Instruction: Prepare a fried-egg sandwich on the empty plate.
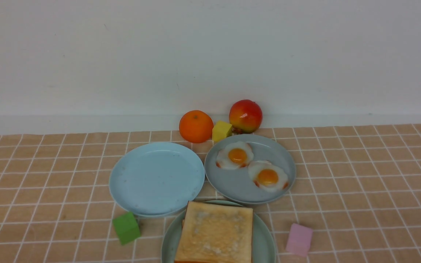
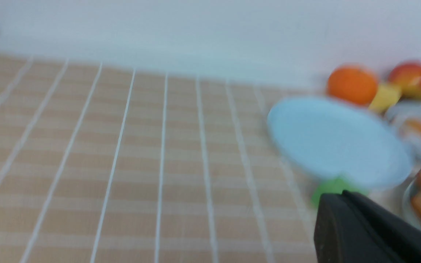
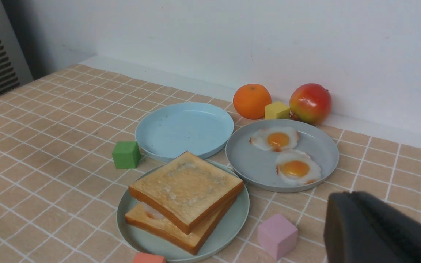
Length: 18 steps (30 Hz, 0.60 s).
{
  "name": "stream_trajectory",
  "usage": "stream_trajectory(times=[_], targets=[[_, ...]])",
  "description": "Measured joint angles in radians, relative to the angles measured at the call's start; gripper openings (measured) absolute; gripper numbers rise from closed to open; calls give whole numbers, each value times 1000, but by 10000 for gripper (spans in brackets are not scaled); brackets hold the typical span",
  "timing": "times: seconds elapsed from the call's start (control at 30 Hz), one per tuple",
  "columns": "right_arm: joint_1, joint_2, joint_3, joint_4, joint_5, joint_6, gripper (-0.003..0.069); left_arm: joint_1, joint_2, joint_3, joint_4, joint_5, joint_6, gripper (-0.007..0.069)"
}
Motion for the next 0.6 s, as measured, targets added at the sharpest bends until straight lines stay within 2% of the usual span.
stream_trajectory(times=[0.13,0.6], targets=[[0,0,0,0,2,0,20,22,0,38,-5,41,-1,-13],[0,0,0,0,3,0,37,23,0,38,-2,39,-1,-3]])
